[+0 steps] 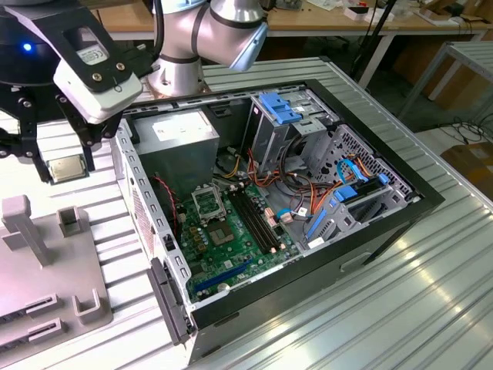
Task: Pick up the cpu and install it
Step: 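Pick up the cpu and move it towards the insertion slot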
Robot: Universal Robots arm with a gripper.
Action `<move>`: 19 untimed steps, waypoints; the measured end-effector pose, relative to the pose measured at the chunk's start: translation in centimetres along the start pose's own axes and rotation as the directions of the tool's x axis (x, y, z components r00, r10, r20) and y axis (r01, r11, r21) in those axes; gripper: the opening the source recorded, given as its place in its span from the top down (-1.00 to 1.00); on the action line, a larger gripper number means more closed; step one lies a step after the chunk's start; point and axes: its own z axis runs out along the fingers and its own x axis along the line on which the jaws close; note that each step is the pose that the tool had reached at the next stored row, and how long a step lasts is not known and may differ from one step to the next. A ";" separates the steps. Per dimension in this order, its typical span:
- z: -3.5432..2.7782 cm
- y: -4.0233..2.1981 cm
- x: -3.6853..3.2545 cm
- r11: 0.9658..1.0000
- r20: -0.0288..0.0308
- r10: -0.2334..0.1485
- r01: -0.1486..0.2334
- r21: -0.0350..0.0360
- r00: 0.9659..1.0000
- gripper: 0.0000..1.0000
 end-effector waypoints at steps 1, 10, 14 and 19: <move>0.00 -0.01 -0.13 1.000 0.000 0.000 0.000 0.000 1.000 0.05; -0.02 -0.06 -1.16 1.000 0.000 0.000 0.000 0.000 1.000 0.05; -0.03 -0.08 -1.62 1.000 0.000 0.000 0.000 0.000 1.000 0.05; -0.04 -0.11 -2.32 1.000 0.000 0.000 0.000 0.000 1.000 0.05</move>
